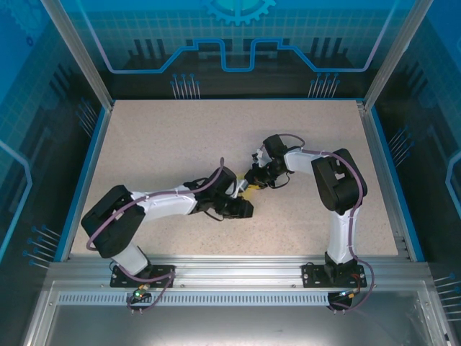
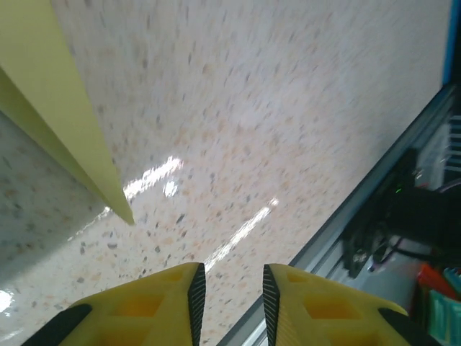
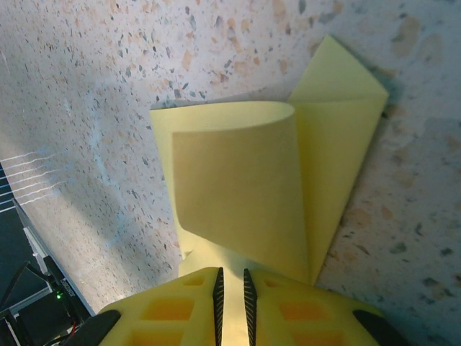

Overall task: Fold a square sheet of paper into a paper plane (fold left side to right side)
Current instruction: Fold the wing for the fifth time at the center of the table.

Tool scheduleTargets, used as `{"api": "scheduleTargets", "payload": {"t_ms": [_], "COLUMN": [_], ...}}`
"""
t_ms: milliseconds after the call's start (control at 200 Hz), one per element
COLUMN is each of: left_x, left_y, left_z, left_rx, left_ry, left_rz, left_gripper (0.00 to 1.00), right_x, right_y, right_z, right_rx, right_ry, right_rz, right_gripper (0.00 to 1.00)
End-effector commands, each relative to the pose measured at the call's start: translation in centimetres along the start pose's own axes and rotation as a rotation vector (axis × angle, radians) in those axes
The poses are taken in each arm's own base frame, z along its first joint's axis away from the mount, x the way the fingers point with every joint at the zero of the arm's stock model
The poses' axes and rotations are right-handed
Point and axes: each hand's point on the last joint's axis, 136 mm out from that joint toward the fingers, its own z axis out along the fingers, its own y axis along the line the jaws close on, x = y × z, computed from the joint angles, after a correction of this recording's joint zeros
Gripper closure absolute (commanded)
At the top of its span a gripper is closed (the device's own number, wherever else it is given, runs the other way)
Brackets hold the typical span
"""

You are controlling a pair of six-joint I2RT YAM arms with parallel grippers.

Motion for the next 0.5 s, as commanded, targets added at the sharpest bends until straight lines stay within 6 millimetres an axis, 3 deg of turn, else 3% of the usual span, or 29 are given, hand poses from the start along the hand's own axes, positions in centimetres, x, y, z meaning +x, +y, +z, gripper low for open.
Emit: {"api": "scheduleTargets", "payload": {"t_ms": [0,250,360,490], "left_x": [-0.5,-3.3,-3.5,-2.5], "left_y": [0.0,1.8,2.6,4.3], "left_z": [0.8,2.8,3.8,4.8], "left_rx": [0.006,-0.029,-0.047,-0.082], "left_ry": [0.041,0.023,0.039,0.077], "left_rz": [0.009,-0.013,-0.024,-0.06], "left_gripper": [0.67,0.68,0.68,0.68], "right_x": [1.3,1.3,1.4,0.9], "right_y": [-3.2,-3.0,-3.0,-2.0], "right_z": [1.6,1.5,1.5,1.0], "right_rx": [0.111,0.102,0.101,0.066], "right_ry": [0.034,0.034,0.034,0.014], "right_rz": [0.042,0.038,0.037,0.017], "right_gripper": [0.81,0.81,0.81,0.81]}}
